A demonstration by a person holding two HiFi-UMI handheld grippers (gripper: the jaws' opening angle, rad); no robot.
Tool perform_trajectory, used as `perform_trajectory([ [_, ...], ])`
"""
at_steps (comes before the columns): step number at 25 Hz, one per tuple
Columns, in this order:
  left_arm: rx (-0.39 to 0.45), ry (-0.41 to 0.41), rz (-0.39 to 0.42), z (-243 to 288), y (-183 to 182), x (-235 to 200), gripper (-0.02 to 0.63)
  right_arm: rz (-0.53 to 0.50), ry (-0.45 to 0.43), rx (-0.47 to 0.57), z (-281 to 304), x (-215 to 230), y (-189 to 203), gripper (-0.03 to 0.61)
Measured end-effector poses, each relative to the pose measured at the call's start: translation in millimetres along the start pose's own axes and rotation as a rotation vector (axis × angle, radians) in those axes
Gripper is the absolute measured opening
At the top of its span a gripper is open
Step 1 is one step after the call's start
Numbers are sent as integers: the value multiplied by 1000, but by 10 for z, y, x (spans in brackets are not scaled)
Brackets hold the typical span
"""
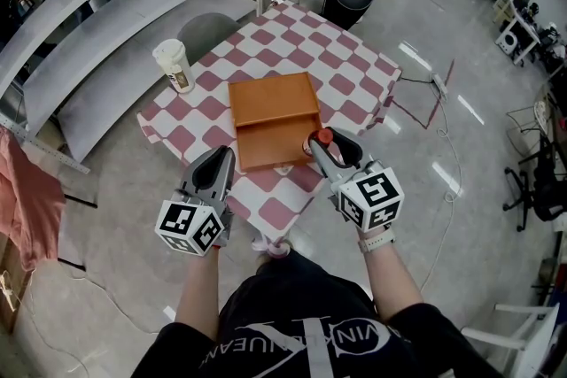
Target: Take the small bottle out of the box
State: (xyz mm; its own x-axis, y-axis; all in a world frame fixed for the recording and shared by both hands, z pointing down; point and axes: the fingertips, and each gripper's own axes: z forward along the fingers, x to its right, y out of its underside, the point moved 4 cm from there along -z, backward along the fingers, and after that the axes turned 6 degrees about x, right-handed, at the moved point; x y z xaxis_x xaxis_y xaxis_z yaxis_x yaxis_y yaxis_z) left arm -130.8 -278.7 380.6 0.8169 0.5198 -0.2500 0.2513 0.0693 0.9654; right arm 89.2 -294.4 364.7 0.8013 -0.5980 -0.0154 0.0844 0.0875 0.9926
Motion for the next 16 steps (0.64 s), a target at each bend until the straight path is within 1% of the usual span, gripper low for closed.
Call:
perform_trajectory([
  [16, -2, 4, -3, 26, 33, -2, 35, 3, 6, -3, -4, 26, 43, 144],
])
